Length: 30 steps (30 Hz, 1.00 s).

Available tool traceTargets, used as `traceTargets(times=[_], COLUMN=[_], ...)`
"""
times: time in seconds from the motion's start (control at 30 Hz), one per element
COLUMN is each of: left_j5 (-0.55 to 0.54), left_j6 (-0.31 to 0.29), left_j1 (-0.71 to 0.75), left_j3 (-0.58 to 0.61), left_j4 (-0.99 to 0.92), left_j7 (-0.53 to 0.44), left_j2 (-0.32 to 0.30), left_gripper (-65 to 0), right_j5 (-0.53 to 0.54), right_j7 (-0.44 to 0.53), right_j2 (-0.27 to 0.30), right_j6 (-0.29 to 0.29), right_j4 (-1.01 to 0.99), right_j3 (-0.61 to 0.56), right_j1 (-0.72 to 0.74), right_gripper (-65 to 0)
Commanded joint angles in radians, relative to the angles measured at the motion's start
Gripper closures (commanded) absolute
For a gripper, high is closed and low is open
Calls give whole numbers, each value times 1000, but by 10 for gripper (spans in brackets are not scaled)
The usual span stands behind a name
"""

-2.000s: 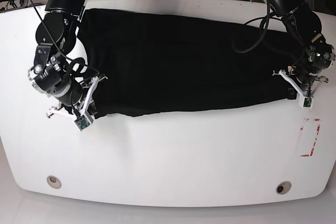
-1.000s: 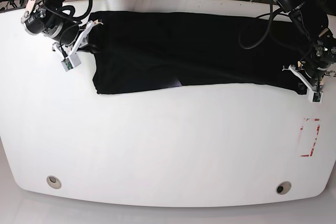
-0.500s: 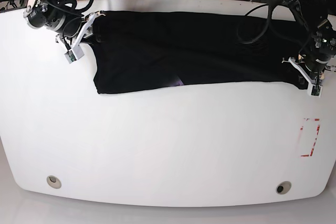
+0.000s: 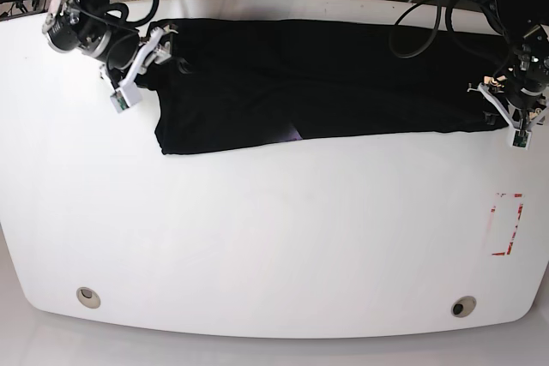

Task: Fold the T-shirt properly
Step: 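Release the hem and grasp the folded shirt's side with the right gripper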

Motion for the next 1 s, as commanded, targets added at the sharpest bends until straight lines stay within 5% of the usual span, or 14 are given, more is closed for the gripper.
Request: traceTargets(times=[0.0, 0.17, 0.37, 0.63, 0.97], left_j5=[-5, -8, -6, -3, -2], left_j6=[3, 3, 3, 3, 3], left_j1=[-12, 21, 118, 176, 103], left_j3=[-11, -83, -71, -62, 47], left_j4=[21, 40, 46, -83, -132], left_j7=[-17, -17, -17, -23, -24], left_j2=[-38, -52, -52, -30, -28], left_gripper=[-300, -300, -300, -300, -300], right_j5=[5, -180, -383, -576, -595], right_j7=[25, 28, 88, 186, 279], right_j2=[-25, -114, -140, -124, -19], right_j6=[1, 1, 1, 1, 1], right_j4=[16, -5, -49, -168, -333], right_j3=[-26, -111, -210, -230, -229], right_j1=[32, 88, 97, 72, 138], right_gripper=[-423, -257, -21, -29, -29])
